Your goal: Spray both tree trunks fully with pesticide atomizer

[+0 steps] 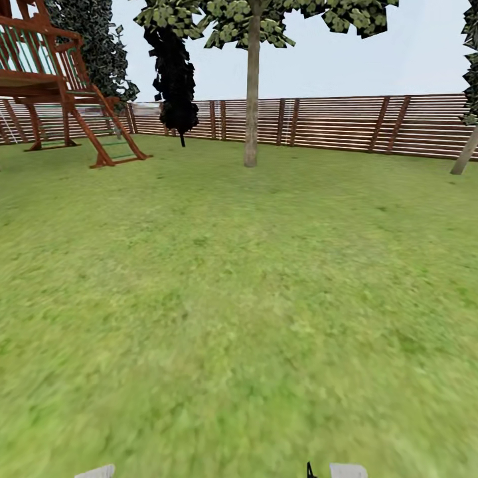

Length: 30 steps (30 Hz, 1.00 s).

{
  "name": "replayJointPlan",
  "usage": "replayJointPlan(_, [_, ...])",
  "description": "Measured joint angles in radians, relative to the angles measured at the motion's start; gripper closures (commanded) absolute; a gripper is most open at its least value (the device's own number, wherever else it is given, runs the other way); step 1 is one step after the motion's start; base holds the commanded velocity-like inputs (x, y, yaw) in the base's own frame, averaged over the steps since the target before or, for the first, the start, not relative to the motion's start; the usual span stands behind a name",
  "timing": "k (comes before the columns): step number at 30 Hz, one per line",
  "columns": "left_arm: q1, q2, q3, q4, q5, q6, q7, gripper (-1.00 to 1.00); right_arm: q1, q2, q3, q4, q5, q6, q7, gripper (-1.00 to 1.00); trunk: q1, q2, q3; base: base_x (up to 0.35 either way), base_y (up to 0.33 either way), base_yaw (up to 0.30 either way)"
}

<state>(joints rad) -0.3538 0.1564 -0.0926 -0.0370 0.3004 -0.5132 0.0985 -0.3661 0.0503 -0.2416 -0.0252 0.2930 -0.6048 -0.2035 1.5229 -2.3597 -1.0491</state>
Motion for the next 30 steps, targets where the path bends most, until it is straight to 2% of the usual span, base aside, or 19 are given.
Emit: replayJointPlan(30, [0.0,0.001,0.0,0.0,0.001,0.0,0.0,1.0,0.002,0.0,0.0,0.0,0.0,-0.001,0.0,-1.0,0.0,0.0,0.0,0.34,0.0,0.0])
